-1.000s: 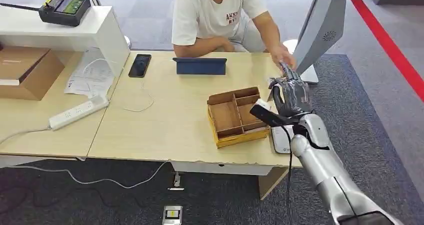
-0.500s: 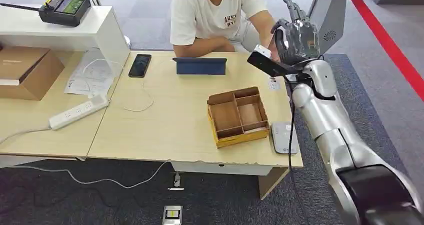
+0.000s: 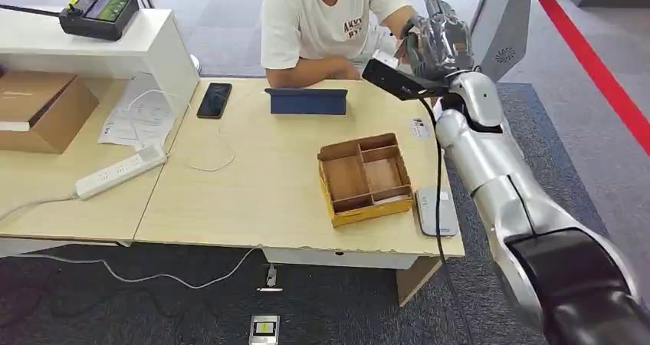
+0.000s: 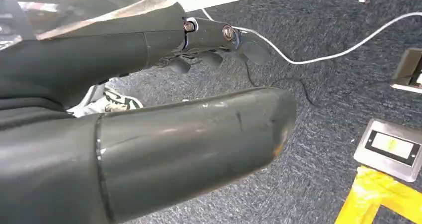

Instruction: Pass the card to the sensor for recognition and then transmit it.

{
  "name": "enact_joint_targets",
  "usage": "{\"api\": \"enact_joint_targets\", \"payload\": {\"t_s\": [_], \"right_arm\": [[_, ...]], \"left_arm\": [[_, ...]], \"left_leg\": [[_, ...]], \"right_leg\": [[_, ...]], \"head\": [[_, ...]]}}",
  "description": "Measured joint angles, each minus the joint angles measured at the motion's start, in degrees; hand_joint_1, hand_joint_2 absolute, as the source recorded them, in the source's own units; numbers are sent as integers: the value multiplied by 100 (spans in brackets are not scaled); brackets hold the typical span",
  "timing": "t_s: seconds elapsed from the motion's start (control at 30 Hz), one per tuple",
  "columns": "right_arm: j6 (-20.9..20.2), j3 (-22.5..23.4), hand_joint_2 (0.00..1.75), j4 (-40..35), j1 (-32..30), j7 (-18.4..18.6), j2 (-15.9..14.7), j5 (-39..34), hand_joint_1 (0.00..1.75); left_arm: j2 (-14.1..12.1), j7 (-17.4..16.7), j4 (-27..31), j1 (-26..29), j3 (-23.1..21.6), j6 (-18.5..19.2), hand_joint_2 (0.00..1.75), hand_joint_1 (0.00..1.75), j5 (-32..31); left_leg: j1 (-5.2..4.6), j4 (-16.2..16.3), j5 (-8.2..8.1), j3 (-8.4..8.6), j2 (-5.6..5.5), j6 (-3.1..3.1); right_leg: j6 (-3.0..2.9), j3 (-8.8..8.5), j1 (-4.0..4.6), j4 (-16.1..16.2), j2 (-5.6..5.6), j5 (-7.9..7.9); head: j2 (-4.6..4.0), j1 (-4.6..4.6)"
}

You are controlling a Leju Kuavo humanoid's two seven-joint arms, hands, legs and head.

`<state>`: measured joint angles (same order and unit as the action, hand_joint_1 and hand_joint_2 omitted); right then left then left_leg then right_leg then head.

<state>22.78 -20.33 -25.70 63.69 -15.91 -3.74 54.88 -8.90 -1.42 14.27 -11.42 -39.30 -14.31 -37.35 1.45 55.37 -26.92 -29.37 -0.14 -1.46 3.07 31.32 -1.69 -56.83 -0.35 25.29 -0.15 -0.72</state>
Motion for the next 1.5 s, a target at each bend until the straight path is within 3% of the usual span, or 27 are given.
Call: {"api": "enact_joint_targets", "payload": {"t_s": [0.03,0.4,0.6,0.8,0.9,1.17,1.33,1.5], "right_arm": [[2,-2,175,26,-4,0,7,-22,0],[98,-2,175,240,-40,-109,61,-207,0],[382,17,175,271,-73,-336,72,-529,0],[736,343,175,34,-307,-964,-26,-2191,0],[890,549,175,-258,-544,-999,-179,-2726,0],[1112,1496,175,-1540,-1589,-721,-1110,-3742,0],[1336,2635,175,-2179,-2524,-695,-1799,-4429,0],[1624,3415,175,-2065,-3170,-1172,-2271,-4730,0]], "left_arm": [[0,0,0,0,-2,-2,0,0,0],[-2,-39,0,1,-13,-9,0,0,2],[-2,-50,0,18,-13,-37,0,0,85],[0,-37,-9,173,-9,-256,0,0,319],[0,-37,-11,269,-2,-311,0,0,394],[-11,-125,-65,377,70,-298,0,0,542],[-13,-177,-96,417,184,-262,0,0,704],[-9,-210,-103,389,227,-262,0,0,804]], "left_leg": [[0,0,0,1,0,0],[0,0,0,0,0,0],[0,0,0,1,0,0],[0,2,-1,7,1,0],[0,3,-1,4,-1,0],[-3,7,-10,4,4,2],[-2,6,-15,0,-14,5],[-3,4,-26,13,13,1]], "right_leg": [[0,0,0,0,0,0],[0,0,1,0,0,0],[0,0,0,0,0,0],[0,0,1,2,0,1],[1,-3,1,5,-4,3],[2,-4,-3,11,4,2],[5,-13,-1,18,-15,11],[4,-1,-3,18,13,9]], "head": [[0,-2],[0,-2],[0,0],[0,0],[0,-7],[0,0],[0,-7],[0,0]]}}
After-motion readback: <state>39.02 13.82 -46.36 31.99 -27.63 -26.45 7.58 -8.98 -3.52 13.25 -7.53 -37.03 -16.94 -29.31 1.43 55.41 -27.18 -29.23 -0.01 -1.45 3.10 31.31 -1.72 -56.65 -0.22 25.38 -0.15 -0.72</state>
